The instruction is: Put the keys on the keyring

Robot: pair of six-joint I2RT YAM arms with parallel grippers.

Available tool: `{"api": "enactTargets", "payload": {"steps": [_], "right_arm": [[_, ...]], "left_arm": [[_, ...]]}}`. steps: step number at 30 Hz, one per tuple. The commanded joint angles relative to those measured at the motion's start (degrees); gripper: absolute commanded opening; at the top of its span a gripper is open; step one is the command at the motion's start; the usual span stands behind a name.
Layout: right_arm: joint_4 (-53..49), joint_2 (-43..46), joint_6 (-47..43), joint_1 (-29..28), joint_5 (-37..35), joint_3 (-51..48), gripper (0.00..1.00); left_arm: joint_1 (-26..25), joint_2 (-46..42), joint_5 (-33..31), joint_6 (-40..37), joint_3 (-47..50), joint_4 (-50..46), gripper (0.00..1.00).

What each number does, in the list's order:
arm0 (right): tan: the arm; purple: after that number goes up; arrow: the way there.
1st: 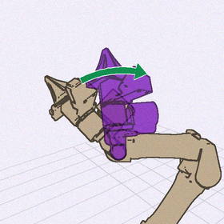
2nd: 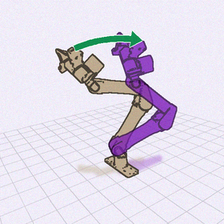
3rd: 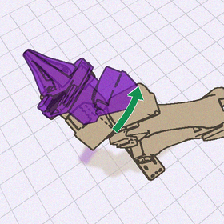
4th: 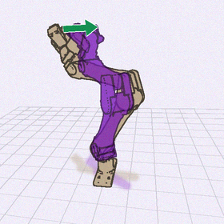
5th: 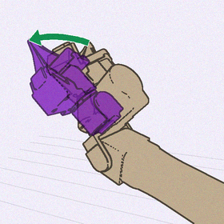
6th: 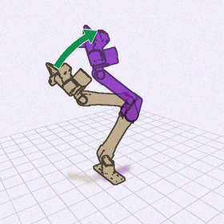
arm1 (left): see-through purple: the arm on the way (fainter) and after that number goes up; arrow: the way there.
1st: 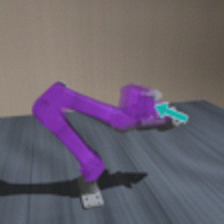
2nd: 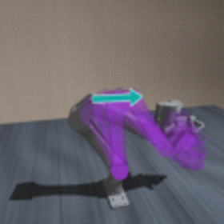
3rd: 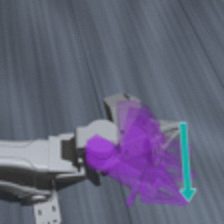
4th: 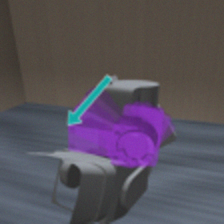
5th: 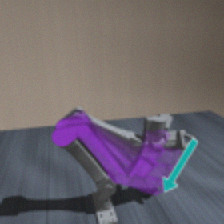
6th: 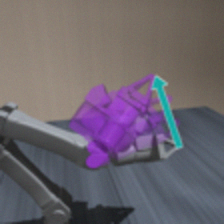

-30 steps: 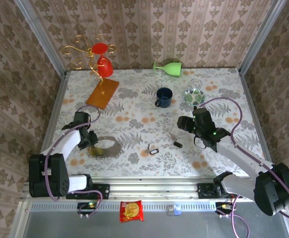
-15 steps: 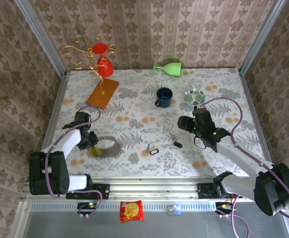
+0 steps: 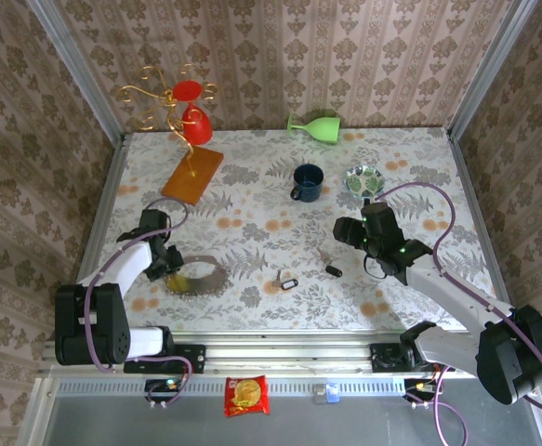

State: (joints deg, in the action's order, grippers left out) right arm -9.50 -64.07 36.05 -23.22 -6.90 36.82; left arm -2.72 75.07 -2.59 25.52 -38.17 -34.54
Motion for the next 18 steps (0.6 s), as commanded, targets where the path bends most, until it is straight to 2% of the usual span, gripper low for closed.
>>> {"api": "enactTargets", "payload": {"steps": [1, 15, 18], "right_arm": [[-1.64, 1.14, 0.60, -0.33, -1.44, 0.19, 0.73], [-2.20, 2.28, 0.62, -0.38, -1.78, 0.03, 0.73], [-2.25, 2.55, 0.52, -0.35, -1.98, -0.08, 0.73]], "left_arm": [[-0.44, 0.69, -0.58, 0.04, -1.97, -1.84, 0.16], [-0.27, 2.19, -0.62, 0.05, -2.43, -2.15, 0.14], [-0.26, 2.28, -0.60, 0.06, -2.47, -2.11, 0.09]]}}
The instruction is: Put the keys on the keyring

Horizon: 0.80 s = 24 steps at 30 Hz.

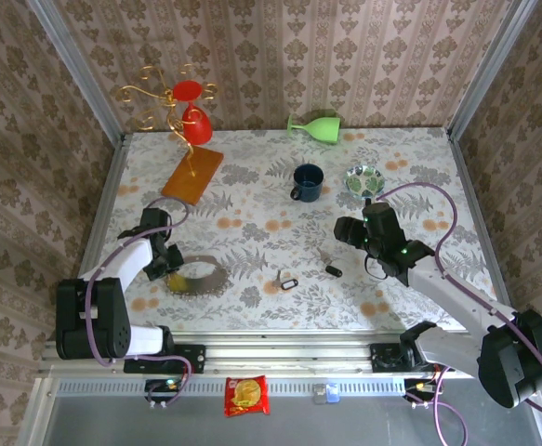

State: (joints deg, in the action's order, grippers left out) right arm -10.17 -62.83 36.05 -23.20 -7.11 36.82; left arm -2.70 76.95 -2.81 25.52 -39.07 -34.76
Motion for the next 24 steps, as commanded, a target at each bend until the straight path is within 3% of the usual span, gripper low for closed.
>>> {"api": "enactTargets", "payload": {"steps": [1, 5, 8, 16, 24], "right_arm": [[-1.61, 1.39, 0.51, -0.36, -1.76, -0.09, 0.73], [-1.93, 1.64, 0.45, -0.31, -1.85, 0.09, 0.73], [-2.52, 2.09, 0.04, -0.28, -1.93, 0.52, 0.73], [-3.68, 4.42, -3.00, -0.27, -1.85, 2.62, 0.73], [-4.08, 8.81, -12.00, -0.31, -2.99, 5.84, 0.75]], "left_arm": [[-0.23, 0.40, -0.42, 0.05, -1.54, -1.89, 0.08], [-0.35, -0.10, -0.42, 0.01, -1.41, -2.04, 0.00], [-1.25, -2.58, -1.54, -0.70, -1.96, -2.53, 0.00], [-11.29, -14.20, -5.03, -8.45, -7.08, -2.86, 0.00], [-20.67, -16.73, 4.85, -22.56, -16.03, -2.57, 0.00]]}}
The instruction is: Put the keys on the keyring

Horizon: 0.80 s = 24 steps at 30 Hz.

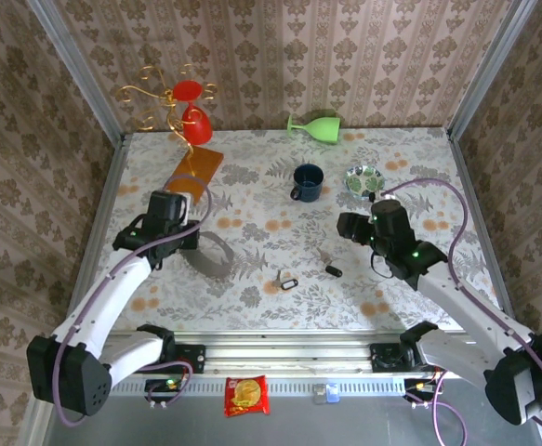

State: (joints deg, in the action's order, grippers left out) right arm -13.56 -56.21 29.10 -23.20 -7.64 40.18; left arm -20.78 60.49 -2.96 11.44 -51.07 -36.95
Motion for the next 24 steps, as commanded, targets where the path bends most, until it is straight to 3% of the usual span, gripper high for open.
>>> {"api": "enactTargets", "payload": {"steps": [1, 4, 11, 19, 24], "right_arm": [[-0.30, 2.64, -6.43, -0.29, -2.07, 2.82, 0.75], [1.33, 3.64, -10.99, -0.27, 1.67, 4.31, 0.74], [9.63, 4.69, -25.63, -1.39, 18.15, 4.63, 0.70], [17.00, 3.58, -39.95, -6.49, 30.56, 3.32, 0.67], [22.60, 1.12, -47.59, -11.31, 40.01, 0.49, 0.54]], "left_arm": [[-3.83, 0.13, 6.02, -10.57, -5.58, -1.00, 0.00], [-8.15, 2.17, 8.84, -17.38, -11.17, -4.07, 0.00], [-15.67, 4.74, 13.15, -35.87, -19.53, -10.75, 0.00], [-18.21, 1.68, 24.69, -54.91, -19.78, -10.39, 0.00], [-19.02, 0.56, 30.88, -62.04, -18.36, -9.88, 0.00]]}}
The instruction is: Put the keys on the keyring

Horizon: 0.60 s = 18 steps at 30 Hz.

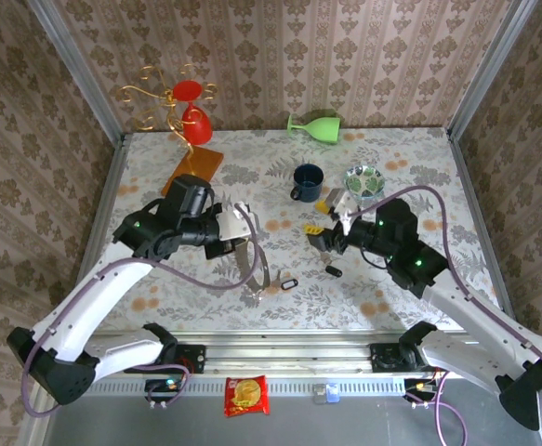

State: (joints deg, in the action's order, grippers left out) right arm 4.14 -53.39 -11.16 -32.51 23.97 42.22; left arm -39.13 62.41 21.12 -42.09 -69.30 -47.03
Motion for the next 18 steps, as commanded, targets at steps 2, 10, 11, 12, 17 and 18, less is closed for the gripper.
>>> {"api": "enactTargets", "payload": {"steps": [2, 10, 11, 12, 17, 18], "right_arm": [[5.00, -3.51, -9.19, -4.35, 8.64, -1.22, 0.50], [11.76, -9.36, -13.22, -11.20, 4.34, -1.35, 0.36], [12.72, -9.99, -13.34, -11.85, 3.63, -1.39, 0.35], [13.52, -10.60, -13.49, -12.35, 3.12, -1.44, 0.34], [15.51, -12.42, -13.78, -13.85, 2.40, -1.27, 0.32], [15.38, -12.76, -13.92, -14.13, 2.40, -1.18, 0.31]], "left_arm": [[-1.18, -1.82, 8.70, -11.89, 0.80, 0.05, 0.00], [-2.28, -3.33, 11.72, -17.45, 3.61, 1.51, 0.00], [-2.47, -3.49, 11.75, -17.14, 3.87, 1.95, 0.00], [-2.69, -3.52, 11.75, -16.85, 4.11, 2.23, 0.00], [-3.39, -3.70, 11.38, -15.14, 4.85, 3.19, 0.00], [-3.62, -3.70, 10.97, -14.81, 4.97, 3.54, 0.00]]}}
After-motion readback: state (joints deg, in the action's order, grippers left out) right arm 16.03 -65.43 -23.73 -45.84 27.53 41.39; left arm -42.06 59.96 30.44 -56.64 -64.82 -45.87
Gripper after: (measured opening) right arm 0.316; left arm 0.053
